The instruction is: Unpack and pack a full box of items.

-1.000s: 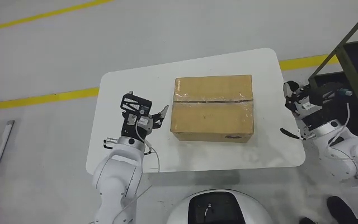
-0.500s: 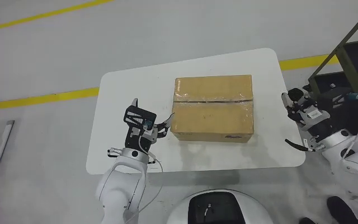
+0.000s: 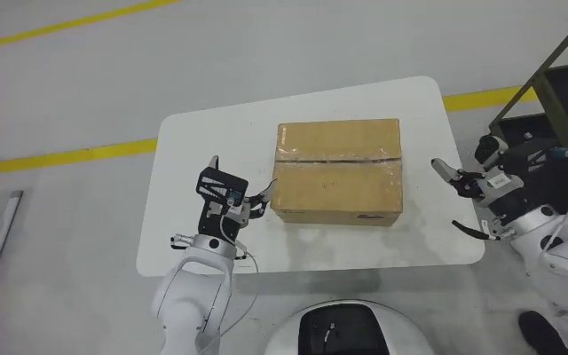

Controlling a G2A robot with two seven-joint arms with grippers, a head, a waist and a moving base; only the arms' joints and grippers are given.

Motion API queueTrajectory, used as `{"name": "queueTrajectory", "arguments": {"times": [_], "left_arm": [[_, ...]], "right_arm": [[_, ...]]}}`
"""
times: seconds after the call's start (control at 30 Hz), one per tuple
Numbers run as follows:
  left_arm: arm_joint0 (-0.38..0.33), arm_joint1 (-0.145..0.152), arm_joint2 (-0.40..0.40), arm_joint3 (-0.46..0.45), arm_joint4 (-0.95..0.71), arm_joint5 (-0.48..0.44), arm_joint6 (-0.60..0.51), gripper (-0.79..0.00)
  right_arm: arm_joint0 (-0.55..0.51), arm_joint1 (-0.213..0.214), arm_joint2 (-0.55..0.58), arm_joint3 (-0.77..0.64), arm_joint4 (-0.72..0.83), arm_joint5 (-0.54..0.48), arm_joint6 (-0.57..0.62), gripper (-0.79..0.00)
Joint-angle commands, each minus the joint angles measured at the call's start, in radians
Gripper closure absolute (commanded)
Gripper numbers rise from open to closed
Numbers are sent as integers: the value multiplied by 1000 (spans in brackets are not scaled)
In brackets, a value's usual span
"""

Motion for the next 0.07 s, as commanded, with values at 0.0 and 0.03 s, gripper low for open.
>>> {"name": "queueTrajectory", "arguments": {"times": [0.0, 0.03], "left_arm": [[0, 0, 0, 0, 0, 0, 0, -785], [0, 0, 0, 0, 0, 0, 0, -785]], "right_arm": [[0, 0, 0, 0, 0, 0, 0, -784], [0, 0, 0, 0, 0, 0, 0, -784]]}}
